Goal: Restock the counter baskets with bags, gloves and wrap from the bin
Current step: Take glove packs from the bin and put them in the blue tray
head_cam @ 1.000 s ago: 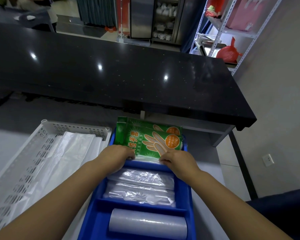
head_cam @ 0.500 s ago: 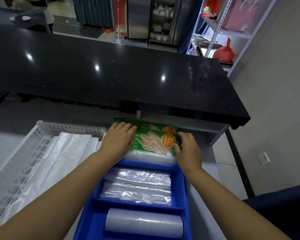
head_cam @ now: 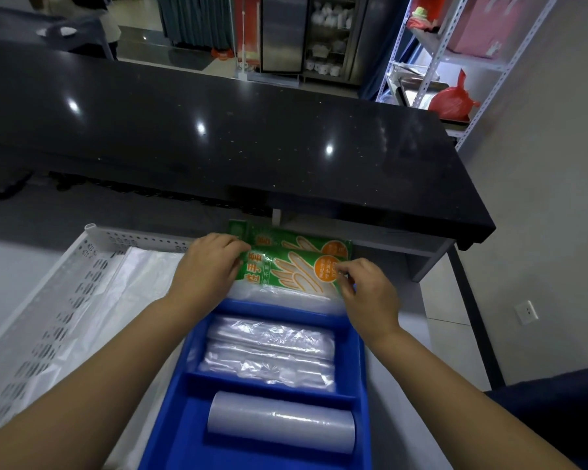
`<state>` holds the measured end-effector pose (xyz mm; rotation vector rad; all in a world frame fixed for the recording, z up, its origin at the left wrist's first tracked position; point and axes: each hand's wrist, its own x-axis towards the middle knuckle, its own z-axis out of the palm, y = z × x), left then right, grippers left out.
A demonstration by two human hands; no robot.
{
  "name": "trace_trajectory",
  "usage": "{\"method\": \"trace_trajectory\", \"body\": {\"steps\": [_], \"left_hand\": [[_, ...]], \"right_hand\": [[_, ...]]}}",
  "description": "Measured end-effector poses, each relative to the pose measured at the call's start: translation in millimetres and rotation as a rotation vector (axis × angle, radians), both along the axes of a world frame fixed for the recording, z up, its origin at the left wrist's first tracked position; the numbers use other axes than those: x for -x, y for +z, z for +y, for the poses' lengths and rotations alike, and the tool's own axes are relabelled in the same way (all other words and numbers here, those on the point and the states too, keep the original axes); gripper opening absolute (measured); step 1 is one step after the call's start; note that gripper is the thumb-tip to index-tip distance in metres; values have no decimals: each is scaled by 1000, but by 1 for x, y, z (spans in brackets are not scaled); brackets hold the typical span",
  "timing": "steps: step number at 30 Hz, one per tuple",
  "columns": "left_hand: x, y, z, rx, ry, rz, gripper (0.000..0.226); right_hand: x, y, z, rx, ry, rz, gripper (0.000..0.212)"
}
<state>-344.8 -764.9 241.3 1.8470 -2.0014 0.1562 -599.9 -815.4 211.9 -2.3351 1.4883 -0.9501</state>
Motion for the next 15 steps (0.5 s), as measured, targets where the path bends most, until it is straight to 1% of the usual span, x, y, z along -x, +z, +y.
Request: {"method": "trace_trajectory", "body": {"steps": [2, 4, 7, 10, 15], "left_hand": [[-1, 3, 18, -32, 26, 6, 21], [-2, 5, 38, -61, 78, 5, 16], [-4, 5, 72, -94, 173, -40, 14], [-6, 5, 113, -138, 259, -86, 11], [-17, 9, 187, -183, 386, -119, 8]], "right_hand": [[-6, 5, 8, 19, 92, 59, 12], [-16, 9, 16, 10, 184, 117, 14], [-38, 10, 26, -12, 323, 248, 16], [-64, 10, 41, 47, 479, 426, 20], [-99, 16, 74, 97, 652, 593, 19]]}}
